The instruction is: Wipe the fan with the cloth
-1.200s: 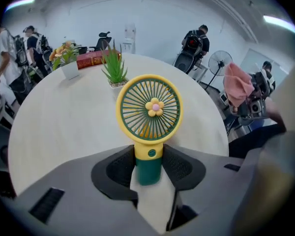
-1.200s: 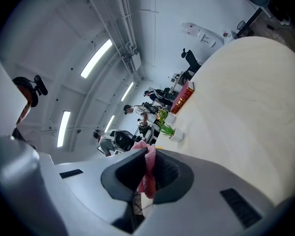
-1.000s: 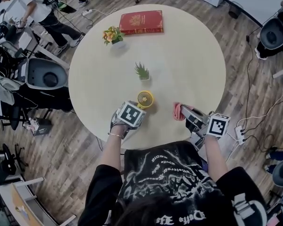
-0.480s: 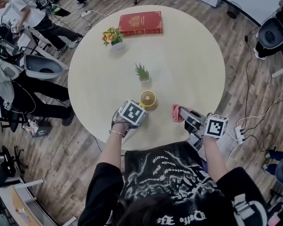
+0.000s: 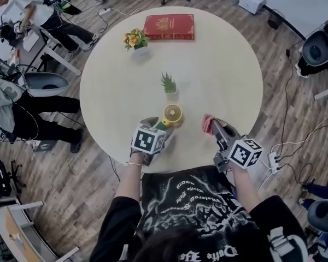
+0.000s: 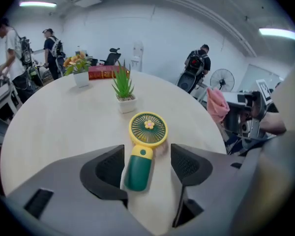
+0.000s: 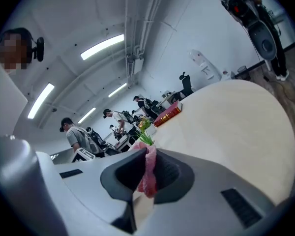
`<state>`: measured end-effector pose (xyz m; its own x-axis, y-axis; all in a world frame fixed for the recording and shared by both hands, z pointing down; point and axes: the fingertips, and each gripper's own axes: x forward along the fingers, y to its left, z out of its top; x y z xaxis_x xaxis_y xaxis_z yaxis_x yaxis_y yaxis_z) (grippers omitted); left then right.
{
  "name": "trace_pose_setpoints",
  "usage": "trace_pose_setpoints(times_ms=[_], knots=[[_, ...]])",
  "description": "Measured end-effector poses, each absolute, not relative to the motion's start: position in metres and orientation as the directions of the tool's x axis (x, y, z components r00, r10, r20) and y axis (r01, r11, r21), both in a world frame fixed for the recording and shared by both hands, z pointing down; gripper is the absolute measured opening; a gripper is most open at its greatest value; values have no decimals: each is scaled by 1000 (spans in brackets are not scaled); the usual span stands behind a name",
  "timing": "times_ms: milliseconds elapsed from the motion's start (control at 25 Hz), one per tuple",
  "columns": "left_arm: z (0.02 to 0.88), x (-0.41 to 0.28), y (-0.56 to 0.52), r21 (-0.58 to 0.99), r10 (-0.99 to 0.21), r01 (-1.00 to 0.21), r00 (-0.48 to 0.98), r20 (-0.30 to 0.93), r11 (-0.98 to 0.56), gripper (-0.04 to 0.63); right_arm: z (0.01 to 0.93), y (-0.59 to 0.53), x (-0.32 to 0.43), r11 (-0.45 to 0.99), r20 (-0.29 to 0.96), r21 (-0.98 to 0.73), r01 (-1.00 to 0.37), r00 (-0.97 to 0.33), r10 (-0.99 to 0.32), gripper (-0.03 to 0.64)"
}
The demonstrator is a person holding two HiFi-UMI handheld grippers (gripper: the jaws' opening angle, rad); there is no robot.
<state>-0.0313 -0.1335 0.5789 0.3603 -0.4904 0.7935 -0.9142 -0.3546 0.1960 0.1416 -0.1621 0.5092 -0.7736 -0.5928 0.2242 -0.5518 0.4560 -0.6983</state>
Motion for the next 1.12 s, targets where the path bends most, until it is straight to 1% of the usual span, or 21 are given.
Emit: trace_pose_setpoints(times_ms=[120, 240, 400, 480, 560, 680, 800, 960, 1120], knots=[[554, -32, -135, 259, -596, -920, 389, 702, -295, 311, 502, -169, 141, 518, 233, -615, -595, -764, -602, 38], [533, -38, -125, 318, -674, -912, 407, 616, -259, 311, 496, -167, 133, 566, 244, -543, -621, -761, -601, 38], [504, -59, -102, 346, -798, -925, 327, 507, -159, 311, 495, -161, 121, 614, 287, -404, -678, -732, -618, 38], [495, -63, -91, 366, -840, -924, 286, 462, -113, 311, 498, -158, 118, 627, 308, -353, -695, -719, -623, 38], [493, -66, -82, 354, -861, -931, 248, 445, -85, 311, 502, -155, 115, 632, 324, -331, -701, -713, -621, 38], [496, -72, -75, 291, -874, -955, 187, 449, -54, 311, 505, -158, 113, 628, 335, -311, -713, -701, -630, 38], [495, -71, -76, 261, -879, -963, 175, 444, -61, 311, 506, -160, 114, 623, 338, -294, -725, -688, -642, 38], [485, -68, -82, 271, -897, -961, 174, 407, -63, 307, 505, -158, 112, 636, 341, -267, -725, -688, -641, 37], [479, -65, -84, 254, -910, -966, 155, 384, -57, 217, 502, -153, 105, 663, 343, -232, -712, -698, -629, 35]])
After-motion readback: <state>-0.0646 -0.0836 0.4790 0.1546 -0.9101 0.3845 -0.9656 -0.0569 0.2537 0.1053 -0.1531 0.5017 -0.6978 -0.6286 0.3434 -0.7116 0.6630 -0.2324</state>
